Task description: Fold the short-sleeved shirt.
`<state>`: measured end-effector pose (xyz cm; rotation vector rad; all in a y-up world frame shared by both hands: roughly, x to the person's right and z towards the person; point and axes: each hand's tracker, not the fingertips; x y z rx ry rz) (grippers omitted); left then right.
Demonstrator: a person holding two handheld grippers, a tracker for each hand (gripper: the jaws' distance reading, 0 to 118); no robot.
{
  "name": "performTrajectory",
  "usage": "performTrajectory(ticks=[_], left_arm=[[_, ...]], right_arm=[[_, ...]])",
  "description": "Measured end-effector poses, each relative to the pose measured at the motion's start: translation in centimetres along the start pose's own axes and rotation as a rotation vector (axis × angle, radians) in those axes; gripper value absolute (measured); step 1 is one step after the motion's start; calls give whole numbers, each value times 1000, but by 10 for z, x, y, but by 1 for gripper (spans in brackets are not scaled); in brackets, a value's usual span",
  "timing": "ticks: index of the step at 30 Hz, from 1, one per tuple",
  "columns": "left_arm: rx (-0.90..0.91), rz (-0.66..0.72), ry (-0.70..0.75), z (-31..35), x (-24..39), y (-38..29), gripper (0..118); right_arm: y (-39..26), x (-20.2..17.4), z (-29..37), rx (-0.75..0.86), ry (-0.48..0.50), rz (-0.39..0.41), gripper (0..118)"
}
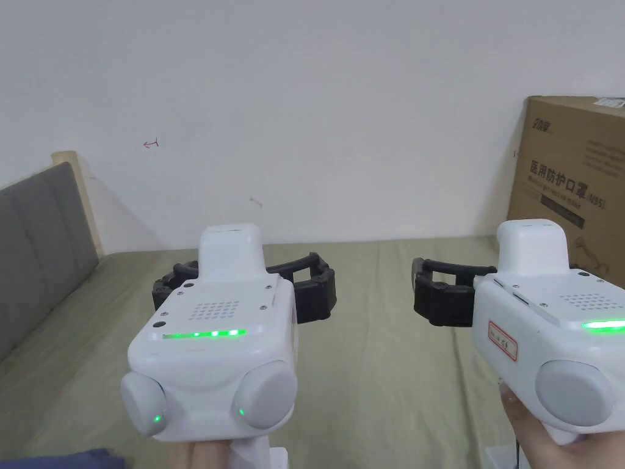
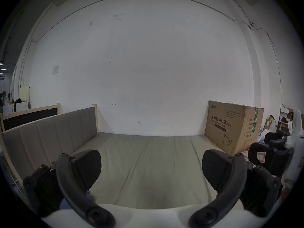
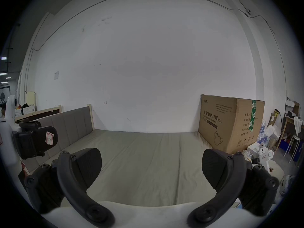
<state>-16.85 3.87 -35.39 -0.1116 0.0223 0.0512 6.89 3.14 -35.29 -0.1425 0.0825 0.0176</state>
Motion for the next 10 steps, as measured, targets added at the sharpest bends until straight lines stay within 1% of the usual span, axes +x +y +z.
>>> performTrajectory(ticks=[10], left_arm=[[-6,-6,-6,-1,5,-7,118]], right_arm=[[3,-3,9,11,-11,11,118]])
